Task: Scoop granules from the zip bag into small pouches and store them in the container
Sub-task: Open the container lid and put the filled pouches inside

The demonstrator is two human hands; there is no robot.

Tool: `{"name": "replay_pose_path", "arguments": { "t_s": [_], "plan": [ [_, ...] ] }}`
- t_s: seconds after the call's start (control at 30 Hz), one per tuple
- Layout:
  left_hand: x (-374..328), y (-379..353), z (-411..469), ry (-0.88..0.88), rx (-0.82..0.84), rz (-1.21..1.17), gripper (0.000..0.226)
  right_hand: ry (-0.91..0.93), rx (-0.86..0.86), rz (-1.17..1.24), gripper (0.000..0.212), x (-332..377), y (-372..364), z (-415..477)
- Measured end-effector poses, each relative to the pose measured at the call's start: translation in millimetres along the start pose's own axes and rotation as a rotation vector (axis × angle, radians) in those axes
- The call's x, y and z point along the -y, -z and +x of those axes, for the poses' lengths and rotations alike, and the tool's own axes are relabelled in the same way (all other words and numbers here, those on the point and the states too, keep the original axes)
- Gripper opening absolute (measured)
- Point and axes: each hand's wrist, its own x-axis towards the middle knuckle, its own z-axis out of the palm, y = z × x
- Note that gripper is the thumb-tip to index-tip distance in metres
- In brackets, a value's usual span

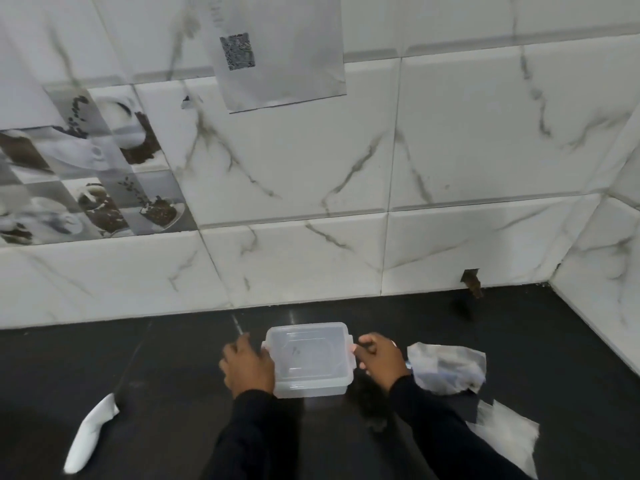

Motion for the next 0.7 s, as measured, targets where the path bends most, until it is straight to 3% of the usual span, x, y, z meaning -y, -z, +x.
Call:
{"name": "replay_pose_path", "arguments": {
  "t_s": [0.1, 0.17, 0.2, 0.27, 0.43, 0.57, 0.7],
  "plan": [
    [22, 11, 7, 0.159, 0.229, -0.124, 0.036, -0.041, -0.009, -0.035, 0.018, 10, -20, 3],
    [28, 15, 2, 0.182, 0.246, -0.257, 0.01, -0.068, -0.04, -0.036, 0.016, 9, -23, 6],
    [33, 17, 2, 0.191, 0.241, -0.298, 0.007, -0.07, -0.046, -0.03, 0.014, 8, -24, 7],
    [44, 15, 6, 0.238, 0.272, -0.351, 0.011, -0.079, -0.042, 0.001, 0.015, -9, -23, 15],
    [63, 30, -5, 0.455, 0.535, -0.618, 0.012, -0.179, -0.023, 0.113, 0.021, -11, -10, -26],
    [81, 47, -38, 0.602, 0.714, -0.686, 0.013, -0.293, -0.015, 0.298, 0.012, -23, -4, -68],
    [98, 54, -59, 0.704, 0.836, -0.743, 0.016, -0.393, 0.013, 0.408, 0.018, -34, -4, -92]
  ]
}}
